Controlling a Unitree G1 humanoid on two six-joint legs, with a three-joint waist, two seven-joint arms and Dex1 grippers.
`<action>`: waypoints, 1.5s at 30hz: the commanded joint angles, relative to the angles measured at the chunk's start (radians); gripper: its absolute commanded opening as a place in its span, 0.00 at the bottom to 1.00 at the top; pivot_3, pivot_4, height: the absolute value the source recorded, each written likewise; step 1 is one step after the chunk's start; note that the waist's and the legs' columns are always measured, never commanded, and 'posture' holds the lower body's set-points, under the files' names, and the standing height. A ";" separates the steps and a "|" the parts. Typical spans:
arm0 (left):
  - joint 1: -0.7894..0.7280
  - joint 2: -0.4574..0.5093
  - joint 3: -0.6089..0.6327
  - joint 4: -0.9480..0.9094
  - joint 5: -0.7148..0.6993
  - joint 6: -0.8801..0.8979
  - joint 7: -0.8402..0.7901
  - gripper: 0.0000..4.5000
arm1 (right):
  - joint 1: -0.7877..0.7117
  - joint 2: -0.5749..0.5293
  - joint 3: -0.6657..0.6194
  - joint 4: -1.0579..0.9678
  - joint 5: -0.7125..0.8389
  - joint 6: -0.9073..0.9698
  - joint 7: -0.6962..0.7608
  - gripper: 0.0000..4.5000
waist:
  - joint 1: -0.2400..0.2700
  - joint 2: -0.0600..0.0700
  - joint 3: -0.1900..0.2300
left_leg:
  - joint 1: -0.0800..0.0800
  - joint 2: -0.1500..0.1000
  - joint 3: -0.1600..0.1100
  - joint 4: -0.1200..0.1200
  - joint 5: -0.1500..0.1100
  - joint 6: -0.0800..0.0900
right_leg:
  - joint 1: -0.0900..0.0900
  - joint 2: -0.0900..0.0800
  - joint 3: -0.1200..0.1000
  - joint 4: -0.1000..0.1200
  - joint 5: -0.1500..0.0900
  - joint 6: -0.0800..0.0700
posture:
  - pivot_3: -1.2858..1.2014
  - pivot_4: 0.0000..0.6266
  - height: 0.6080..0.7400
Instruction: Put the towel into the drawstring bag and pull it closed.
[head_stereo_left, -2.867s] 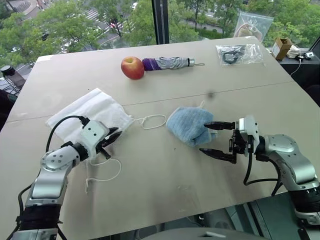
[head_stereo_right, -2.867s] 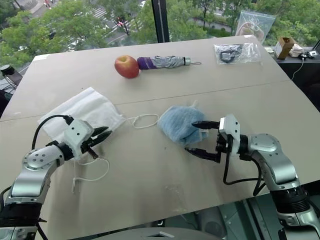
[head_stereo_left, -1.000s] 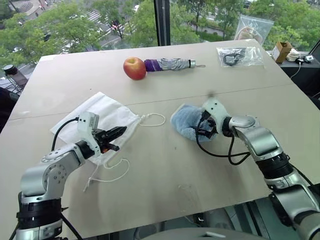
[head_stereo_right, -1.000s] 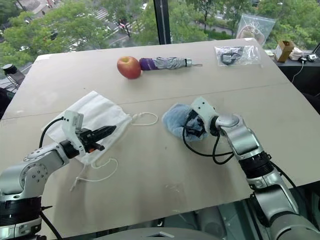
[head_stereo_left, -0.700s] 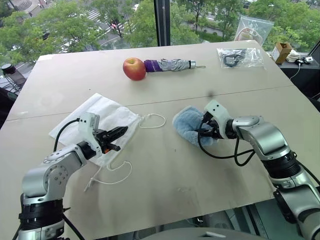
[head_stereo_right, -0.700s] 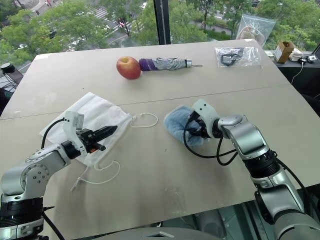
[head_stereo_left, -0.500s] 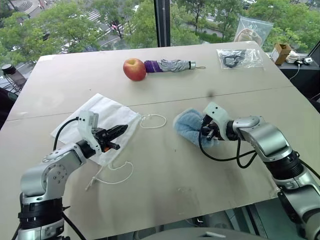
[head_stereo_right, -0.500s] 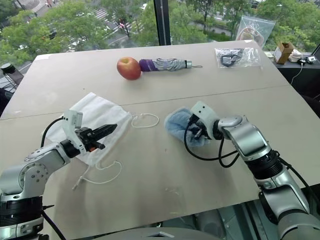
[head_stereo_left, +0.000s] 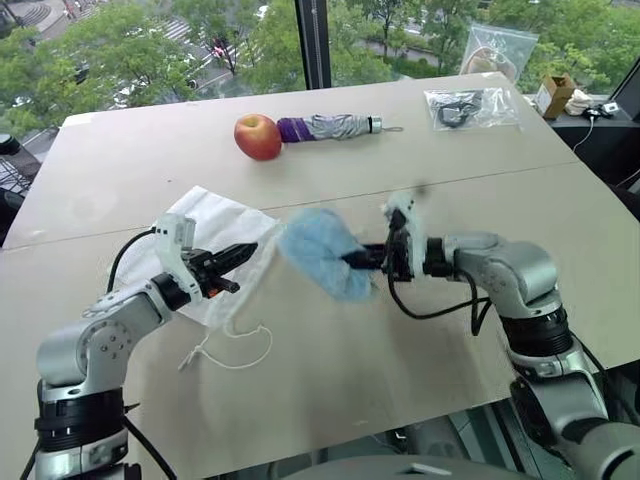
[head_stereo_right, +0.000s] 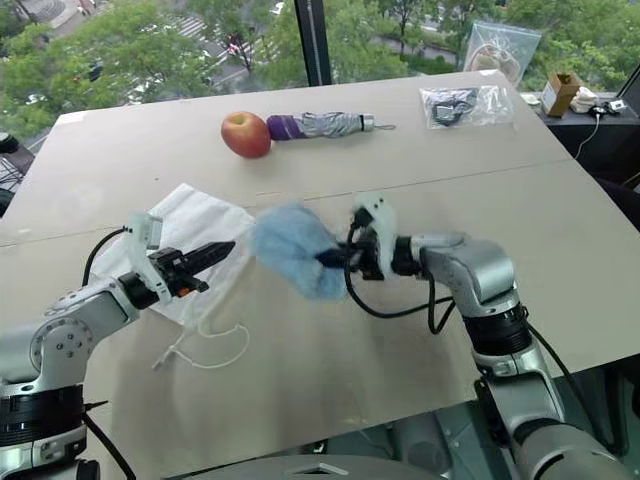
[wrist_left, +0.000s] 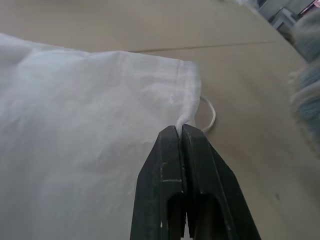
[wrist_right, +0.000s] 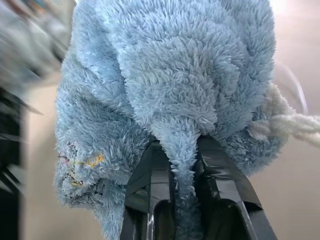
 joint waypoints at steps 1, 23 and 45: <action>-0.030 0.004 0.012 -0.029 -0.044 0.024 0.000 0.00 | -0.006 0.016 0.052 -0.054 0.028 -0.011 -0.022 0.01 | 0.000 0.000 0.000 | 0.000 0.000 0.000 0.000 0.000 0.000 | 0.000 0.000 0.000 0.000 0.000 0.000 | 0.52 0.24 1.00; -0.088 0.002 -0.025 -0.076 -0.147 0.166 0.079 0.00 | -0.093 -0.045 0.457 0.122 -0.347 -0.123 -0.164 0.01 | -0.002 0.000 0.000 | -0.015 -0.004 -0.001 0.001 0.004 -0.007 | -0.015 -0.002 0.000 0.003 0.000 0.000 | 0.52 0.24 1.00; -0.042 -0.078 -0.051 -0.166 -0.189 0.157 0.127 0.00 | -0.081 0.462 -0.012 0.263 -0.131 0.056 -0.463 0.01 | -0.002 0.000 0.000 | -0.015 -0.007 -0.003 0.001 0.005 -0.008 | -0.017 -0.003 0.000 0.008 0.000 0.000 | 0.52 0.24 1.00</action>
